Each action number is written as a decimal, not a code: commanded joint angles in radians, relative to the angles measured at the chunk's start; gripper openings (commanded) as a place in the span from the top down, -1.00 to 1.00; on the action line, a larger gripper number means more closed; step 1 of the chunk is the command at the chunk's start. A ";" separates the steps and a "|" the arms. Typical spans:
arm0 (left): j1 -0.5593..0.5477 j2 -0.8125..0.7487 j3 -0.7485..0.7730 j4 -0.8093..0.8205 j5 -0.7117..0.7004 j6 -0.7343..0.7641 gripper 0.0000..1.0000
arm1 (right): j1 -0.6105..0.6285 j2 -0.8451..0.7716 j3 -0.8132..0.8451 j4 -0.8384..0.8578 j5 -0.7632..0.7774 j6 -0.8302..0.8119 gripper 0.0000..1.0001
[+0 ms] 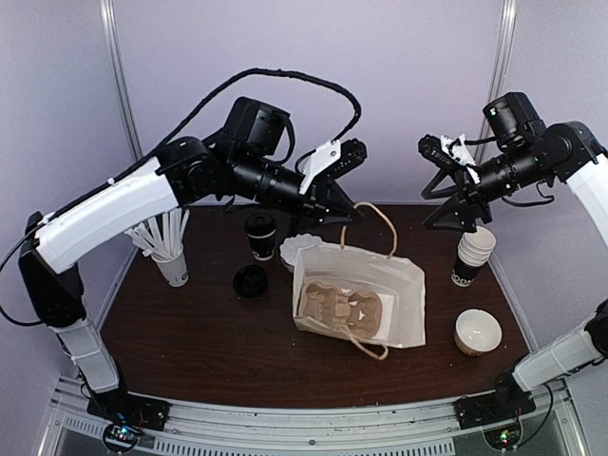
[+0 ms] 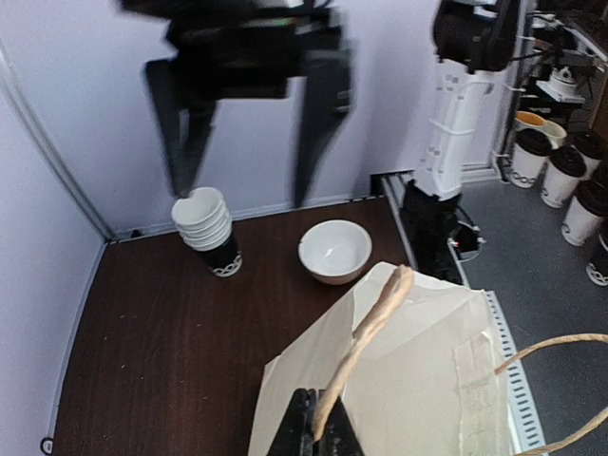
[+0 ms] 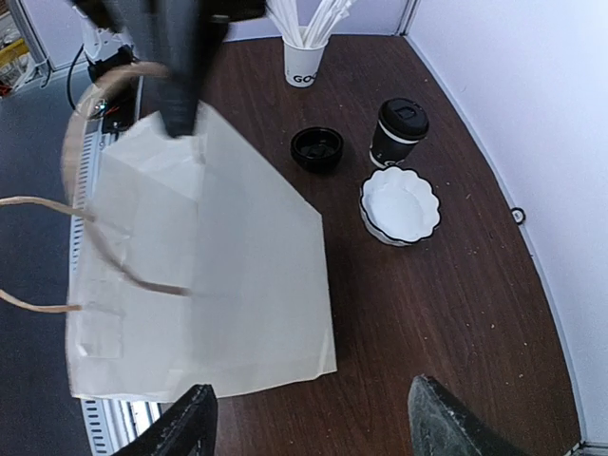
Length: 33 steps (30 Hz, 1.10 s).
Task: Pack the takeout coffee
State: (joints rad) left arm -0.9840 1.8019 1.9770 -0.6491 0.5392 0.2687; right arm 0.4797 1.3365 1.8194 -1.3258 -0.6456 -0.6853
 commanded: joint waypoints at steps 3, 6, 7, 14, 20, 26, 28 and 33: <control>-0.122 -0.204 -0.247 0.140 -0.032 0.028 1.00 | -0.028 -0.024 -0.045 0.067 0.069 0.028 -0.44; -0.159 -0.246 -0.330 0.141 -0.034 0.013 1.00 | -0.031 -0.023 -0.057 0.079 0.069 0.034 -0.44; -0.169 -0.256 -0.348 0.141 -0.035 0.007 1.00 | -0.032 -0.023 -0.062 0.081 0.068 0.037 -0.44; -0.254 -0.333 -0.483 0.180 -0.113 -0.007 1.00 | -0.033 -0.030 -0.088 0.092 0.058 0.047 -0.45; -0.297 -0.395 -0.553 0.235 -0.150 -0.006 1.00 | -0.033 -0.044 -0.122 0.098 0.047 0.043 -0.45; -0.295 -0.332 -0.505 0.235 -0.309 -0.019 1.00 | -0.032 -0.053 -0.108 0.070 -0.022 0.024 -0.39; -0.281 -0.283 -0.446 0.205 -0.355 -0.017 1.00 | -0.028 -0.056 -0.065 0.036 -0.058 0.011 -0.32; -0.194 -0.191 -0.339 0.192 -0.329 -0.108 1.00 | 0.000 -0.066 -0.006 -0.019 -0.104 0.003 -0.24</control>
State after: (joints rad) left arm -1.2430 1.5646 1.5639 -0.4721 0.2447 0.2367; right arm 0.4618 1.3083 1.7775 -1.3010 -0.6857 -0.6762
